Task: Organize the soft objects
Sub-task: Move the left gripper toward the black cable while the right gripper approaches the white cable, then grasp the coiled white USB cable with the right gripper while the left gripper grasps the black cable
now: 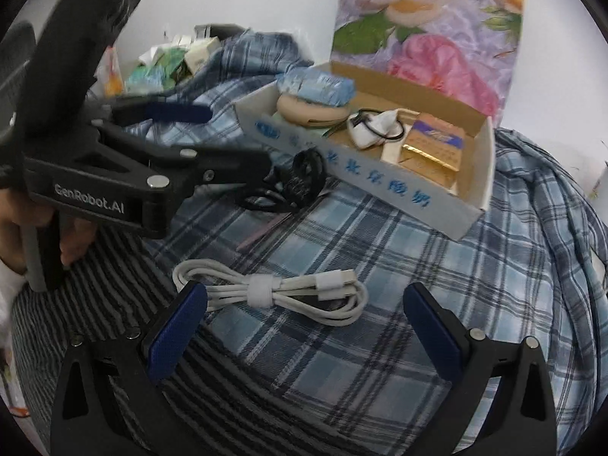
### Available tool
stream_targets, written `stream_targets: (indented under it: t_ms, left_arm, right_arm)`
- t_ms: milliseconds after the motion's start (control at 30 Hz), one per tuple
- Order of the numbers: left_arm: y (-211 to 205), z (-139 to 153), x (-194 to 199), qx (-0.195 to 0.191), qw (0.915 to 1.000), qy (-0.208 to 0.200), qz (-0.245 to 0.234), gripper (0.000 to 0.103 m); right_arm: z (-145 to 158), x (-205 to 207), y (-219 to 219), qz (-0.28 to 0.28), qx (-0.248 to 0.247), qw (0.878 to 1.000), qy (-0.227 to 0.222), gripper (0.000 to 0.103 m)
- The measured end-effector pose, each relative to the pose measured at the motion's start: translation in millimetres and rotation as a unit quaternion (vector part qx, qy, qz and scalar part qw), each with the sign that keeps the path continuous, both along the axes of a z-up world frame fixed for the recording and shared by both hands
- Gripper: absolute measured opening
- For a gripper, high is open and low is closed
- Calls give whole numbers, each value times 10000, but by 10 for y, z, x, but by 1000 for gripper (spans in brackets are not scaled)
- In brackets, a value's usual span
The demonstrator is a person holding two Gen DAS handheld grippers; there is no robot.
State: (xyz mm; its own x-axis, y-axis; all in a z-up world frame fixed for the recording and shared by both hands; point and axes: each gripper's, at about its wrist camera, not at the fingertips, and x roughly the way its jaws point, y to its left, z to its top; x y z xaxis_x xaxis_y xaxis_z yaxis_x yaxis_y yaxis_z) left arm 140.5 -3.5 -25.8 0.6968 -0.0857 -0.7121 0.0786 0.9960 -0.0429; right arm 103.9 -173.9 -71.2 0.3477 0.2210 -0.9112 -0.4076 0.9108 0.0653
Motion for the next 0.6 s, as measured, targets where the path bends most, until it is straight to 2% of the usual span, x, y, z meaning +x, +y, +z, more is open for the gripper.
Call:
stream_targets:
  t_ms: [100,400,467,567,600]
  left_arm:
    - [-31,-18,5,90,10000,22,-4,103]
    - [-41,-46,16,125,9999,58,-24,103]
    - [-40,-46,12,121,9999,58,-24,103]
    - [-43,-45,11,124,9999,48,-23,103]
    - [-40,-46,12,122,9999,53,-27,103]
  right_arm:
    - [20,22,-31,-30,305,9995,53,103]
    - [-70,70,-1,5,323,9989,350,101]
    - [-70,68,-6,57,453,9982,389,90]
    - [-54,67,-23,21,491,9982,356,82]
    - [-51,73,-39,-15,508,9981,345,76]
